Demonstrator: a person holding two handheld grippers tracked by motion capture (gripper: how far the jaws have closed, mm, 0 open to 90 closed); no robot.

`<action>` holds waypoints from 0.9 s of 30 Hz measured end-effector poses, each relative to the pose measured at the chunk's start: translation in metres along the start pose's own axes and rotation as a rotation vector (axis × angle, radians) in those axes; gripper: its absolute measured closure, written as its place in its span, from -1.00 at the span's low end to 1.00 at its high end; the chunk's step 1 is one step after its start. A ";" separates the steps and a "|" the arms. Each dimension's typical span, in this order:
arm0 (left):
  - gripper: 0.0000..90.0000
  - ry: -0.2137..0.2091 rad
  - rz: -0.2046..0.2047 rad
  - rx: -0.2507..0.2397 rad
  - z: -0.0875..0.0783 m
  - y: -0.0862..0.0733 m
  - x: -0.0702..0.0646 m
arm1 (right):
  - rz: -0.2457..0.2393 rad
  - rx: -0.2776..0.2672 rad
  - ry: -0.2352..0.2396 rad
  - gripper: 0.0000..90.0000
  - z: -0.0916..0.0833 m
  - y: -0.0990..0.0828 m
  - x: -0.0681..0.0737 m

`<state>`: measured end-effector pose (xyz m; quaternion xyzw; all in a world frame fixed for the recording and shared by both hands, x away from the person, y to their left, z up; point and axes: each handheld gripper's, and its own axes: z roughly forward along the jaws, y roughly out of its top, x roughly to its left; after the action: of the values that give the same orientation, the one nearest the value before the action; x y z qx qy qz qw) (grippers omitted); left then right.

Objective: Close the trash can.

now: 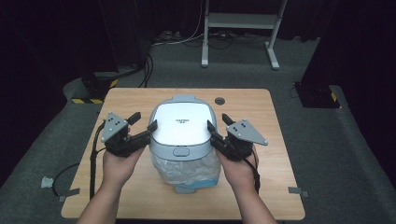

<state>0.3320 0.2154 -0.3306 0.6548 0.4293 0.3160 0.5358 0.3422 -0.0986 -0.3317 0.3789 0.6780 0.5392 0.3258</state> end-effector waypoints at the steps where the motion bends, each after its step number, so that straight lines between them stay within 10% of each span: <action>1: -0.26 0.003 0.003 -0.002 0.000 0.000 0.000 | 0.003 0.000 -0.001 0.04 -0.001 0.000 0.000; 27: -0.28 0.010 0.047 -0.014 -0.002 -0.003 -0.015 | -0.013 0.022 -0.012 0.09 -0.006 -0.002 0.004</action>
<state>0.3233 0.2028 -0.3324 0.6594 0.4142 0.3345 0.5307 0.3346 -0.0979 -0.3323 0.3812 0.6842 0.5274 0.3292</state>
